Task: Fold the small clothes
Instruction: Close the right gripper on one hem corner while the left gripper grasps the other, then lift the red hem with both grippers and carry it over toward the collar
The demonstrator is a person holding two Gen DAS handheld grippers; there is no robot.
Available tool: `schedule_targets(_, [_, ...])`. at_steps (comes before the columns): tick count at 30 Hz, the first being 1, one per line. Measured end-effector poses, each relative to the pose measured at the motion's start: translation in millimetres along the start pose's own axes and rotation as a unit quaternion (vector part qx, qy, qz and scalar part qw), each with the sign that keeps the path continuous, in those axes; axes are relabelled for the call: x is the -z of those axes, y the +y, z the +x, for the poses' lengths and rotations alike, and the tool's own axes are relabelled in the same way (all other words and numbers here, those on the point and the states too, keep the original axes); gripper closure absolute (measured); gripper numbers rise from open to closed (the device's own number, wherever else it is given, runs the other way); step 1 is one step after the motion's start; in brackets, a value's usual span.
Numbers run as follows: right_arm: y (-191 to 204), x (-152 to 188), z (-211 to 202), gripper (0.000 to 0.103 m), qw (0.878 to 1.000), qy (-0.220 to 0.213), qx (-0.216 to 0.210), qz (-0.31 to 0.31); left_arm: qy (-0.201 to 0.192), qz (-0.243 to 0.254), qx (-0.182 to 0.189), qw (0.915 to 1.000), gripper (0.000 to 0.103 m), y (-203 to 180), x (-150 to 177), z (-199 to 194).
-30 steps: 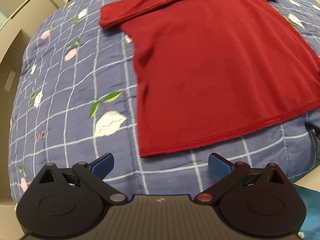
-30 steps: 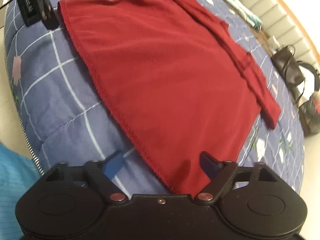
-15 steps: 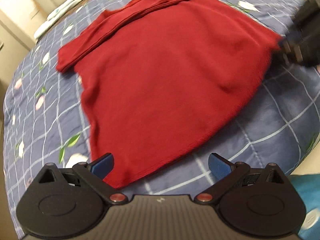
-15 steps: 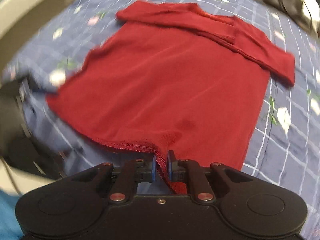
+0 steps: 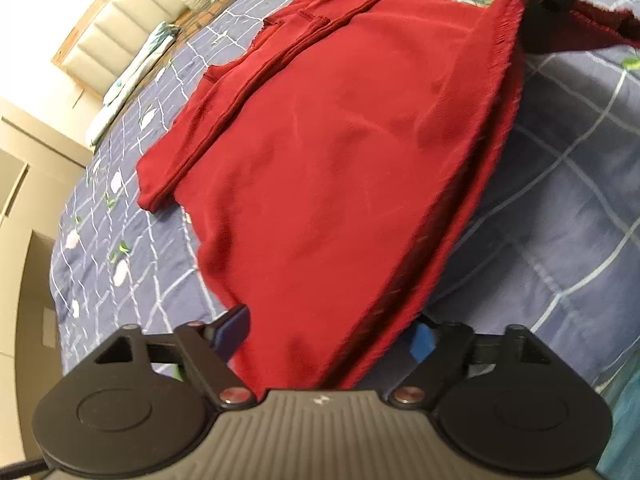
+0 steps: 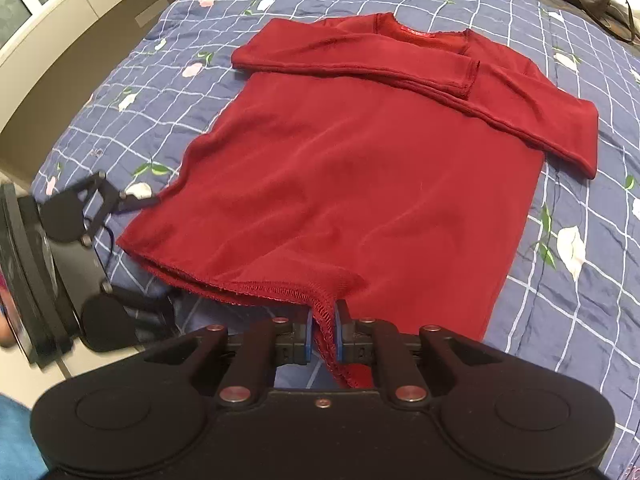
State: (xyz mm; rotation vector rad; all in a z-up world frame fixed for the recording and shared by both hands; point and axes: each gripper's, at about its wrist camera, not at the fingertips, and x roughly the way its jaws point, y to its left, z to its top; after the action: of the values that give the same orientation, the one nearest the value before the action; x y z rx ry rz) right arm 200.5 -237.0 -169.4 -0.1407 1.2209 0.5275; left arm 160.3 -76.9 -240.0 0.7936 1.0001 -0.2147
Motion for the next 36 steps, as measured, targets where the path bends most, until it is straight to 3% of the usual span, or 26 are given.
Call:
schedule_targets(1, [0, 1, 2, 0.092, 1.000, 0.001, 0.002, -0.005, 0.003, 0.007, 0.003, 1.0000, 0.030, 4, 2, 2])
schedule_targets(3, [2, 3, 3, 0.092, 1.000, 0.004, 0.008, -0.018, 0.009, 0.014, 0.016, 0.9997, 0.055, 13, 5, 3])
schedule_targets(4, [4, 5, 4, 0.092, 1.000, 0.005, 0.013, -0.027, 0.011, 0.016, 0.025, 0.9995, 0.059, 17, 7, 4])
schedule_targets(6, [7, 9, 6, 0.092, 0.999, 0.006, 0.024, -0.042, 0.007, 0.014, 0.044, 0.9989, 0.082, 25, 13, -1])
schedule_targets(8, [13, 14, 6, 0.093, 0.997, 0.006, 0.031, -0.069, 0.002, 0.012, 0.070, 0.9975, 0.098, 32, 15, -4])
schedule_targets(13, [31, 31, 2, 0.094, 0.985, 0.012, 0.053, -0.163, -0.023, 0.036, 0.068, 0.9968, 0.099, 36, 15, -20])
schedule_targets(16, [37, 39, -5, 0.095, 0.980, 0.009, 0.068, -0.188, -0.042, 0.051, 0.066, 0.9956, 0.100, 37, 15, -31])
schedule_targets(23, [44, 54, -23, 0.095, 0.980, -0.004, 0.083, -0.182, -0.082, 0.075, 0.076, 0.9908, 0.100, 26, 25, -63])
schedule_targets(28, [65, 81, -32, 0.095, 0.980, 0.000, 0.081, -0.179, -0.083, 0.063, 0.086, 0.9908, 0.100, 17, 41, -83])
schedule_targets(36, [101, 139, -51, 0.095, 0.990, 0.031, 0.037, -0.133, -0.062, 0.047, 0.155, 0.9849, 0.100, 12, 90, -120])
